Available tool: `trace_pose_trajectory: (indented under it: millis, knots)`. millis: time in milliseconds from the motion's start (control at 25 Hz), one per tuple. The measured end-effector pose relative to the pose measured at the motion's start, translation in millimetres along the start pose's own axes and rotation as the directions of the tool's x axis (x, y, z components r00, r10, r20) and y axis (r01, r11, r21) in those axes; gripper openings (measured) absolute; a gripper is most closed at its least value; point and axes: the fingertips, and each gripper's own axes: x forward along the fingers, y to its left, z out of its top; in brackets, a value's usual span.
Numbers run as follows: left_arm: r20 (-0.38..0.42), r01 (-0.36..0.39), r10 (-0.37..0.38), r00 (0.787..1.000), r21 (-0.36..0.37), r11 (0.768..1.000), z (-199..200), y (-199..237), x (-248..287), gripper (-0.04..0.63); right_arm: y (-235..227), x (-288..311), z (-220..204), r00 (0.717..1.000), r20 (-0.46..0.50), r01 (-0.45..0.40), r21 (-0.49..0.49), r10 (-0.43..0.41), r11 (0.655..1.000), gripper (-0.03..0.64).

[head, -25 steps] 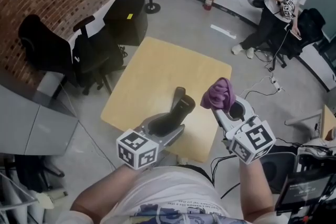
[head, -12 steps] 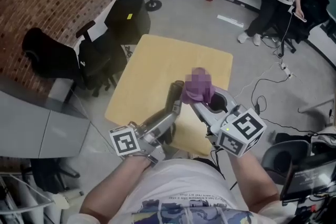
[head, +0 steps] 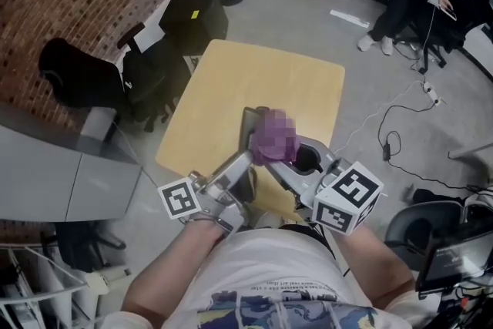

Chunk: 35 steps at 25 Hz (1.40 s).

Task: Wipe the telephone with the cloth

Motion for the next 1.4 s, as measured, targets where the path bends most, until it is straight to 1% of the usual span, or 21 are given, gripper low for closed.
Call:
trace_pose_trajectory:
  millis: [240,360,440,560,640,800,1000,1120,1400]
  knots:
    - [0.054,0.023,-0.02,0.998,-0.041,0.999,6,-2,-7,0.258,22,-6,-19,0.998,-0.013,-0.066,0.047,0.067,0.997,0.127]
    - [0.083,0.039,-0.034,0.996,-0.054,0.998,11,-6,-9,0.258,43,-12,-34,0.99,-0.051,-0.128,0.06,0.131,0.99,0.126]
    - [0.097,0.063,-0.057,0.994,-0.058,0.996,14,-12,-10,0.257,52,-18,-42,0.986,-0.068,-0.151,0.06,0.155,0.987,0.126]
    - [0.108,0.109,-0.101,0.989,-0.066,0.992,14,-21,-12,0.258,43,-25,-36,0.99,-0.05,-0.129,0.064,0.132,0.99,0.126]
    - [0.103,0.121,-0.114,0.988,-0.064,0.991,10,-25,-13,0.258,31,-29,-26,0.994,-0.023,-0.105,0.049,0.106,0.993,0.126]
    - [0.081,0.125,-0.12,0.989,-0.062,0.99,-1,-31,-12,0.258,11,-29,-2,0.998,0.031,-0.057,0.014,0.057,0.998,0.126]
    - [0.054,0.113,-0.11,0.993,-0.067,0.991,-8,-31,-14,0.258,-1,-16,14,0.997,0.069,-0.024,0.009,0.023,1.0,0.127]
    - [0.049,0.113,-0.11,0.993,-0.081,0.99,-10,-29,-14,0.258,3,-10,13,0.997,0.069,-0.037,0.018,0.035,0.999,0.127]
    - [0.064,0.12,-0.114,0.991,-0.102,0.987,-3,-29,-13,0.258,27,-7,-6,0.995,0.028,-0.097,0.032,0.096,0.995,0.126]
